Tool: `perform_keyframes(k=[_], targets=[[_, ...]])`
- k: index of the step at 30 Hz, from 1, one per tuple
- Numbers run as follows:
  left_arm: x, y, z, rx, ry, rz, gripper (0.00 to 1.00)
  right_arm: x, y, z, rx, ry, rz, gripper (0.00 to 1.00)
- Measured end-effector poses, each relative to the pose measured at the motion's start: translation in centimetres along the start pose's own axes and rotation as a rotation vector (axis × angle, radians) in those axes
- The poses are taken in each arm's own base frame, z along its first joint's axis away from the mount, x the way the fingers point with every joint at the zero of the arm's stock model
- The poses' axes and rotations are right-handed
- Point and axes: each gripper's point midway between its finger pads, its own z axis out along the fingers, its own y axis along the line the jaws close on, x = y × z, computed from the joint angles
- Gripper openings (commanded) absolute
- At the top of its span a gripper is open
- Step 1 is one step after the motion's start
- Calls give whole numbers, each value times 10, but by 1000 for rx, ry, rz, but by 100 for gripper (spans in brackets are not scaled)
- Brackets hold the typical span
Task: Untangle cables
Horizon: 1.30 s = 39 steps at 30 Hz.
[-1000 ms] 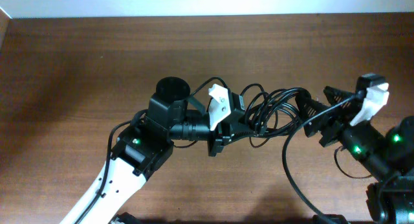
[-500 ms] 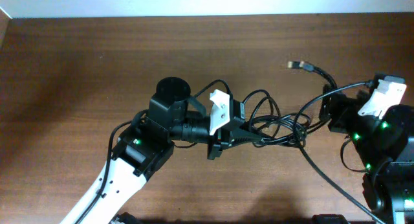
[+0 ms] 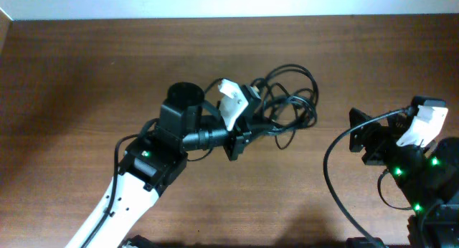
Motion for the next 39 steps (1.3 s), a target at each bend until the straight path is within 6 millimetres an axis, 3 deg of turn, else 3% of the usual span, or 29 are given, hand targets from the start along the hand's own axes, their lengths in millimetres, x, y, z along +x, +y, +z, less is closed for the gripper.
perform_keyframes(k=[4, 9, 13, 19, 20, 22, 24, 27, 29, 39], targets=[[-1, 4, -3, -4, -5, -33, 0, 3, 19, -5, -107, 15, -34, 82], [-10, -12, -4, 89, -36, -3, 0, 11, 60, -14, -353, 43, -137, 82], [-10, -23, -3, 139, -33, 7, 0, 3, 90, -28, -539, 3, -192, 82], [-16, -45, 4, 206, -53, 61, 0, 9, 109, -42, -678, 23, -212, 81], [-17, -48, 4, 212, -57, 69, 0, 9, 110, -43, -686, 24, -212, 77], [-18, -53, 5, 225, -63, 82, 0, 10, 113, -45, -706, 26, -221, 57], [-20, -58, 6, 241, -71, 97, 0, 10, 114, -46, -717, 30, -213, 50], [-22, -60, 6, 250, -78, 107, 0, 11, 115, -48, -727, 32, -213, 21], [-22, -61, 6, 253, -79, 108, 0, 12, 115, -48, -729, 36, -216, 7], [-25, -62, 6, 258, -88, 104, 0, 15, 118, -51, -756, 48, -214, 4]])
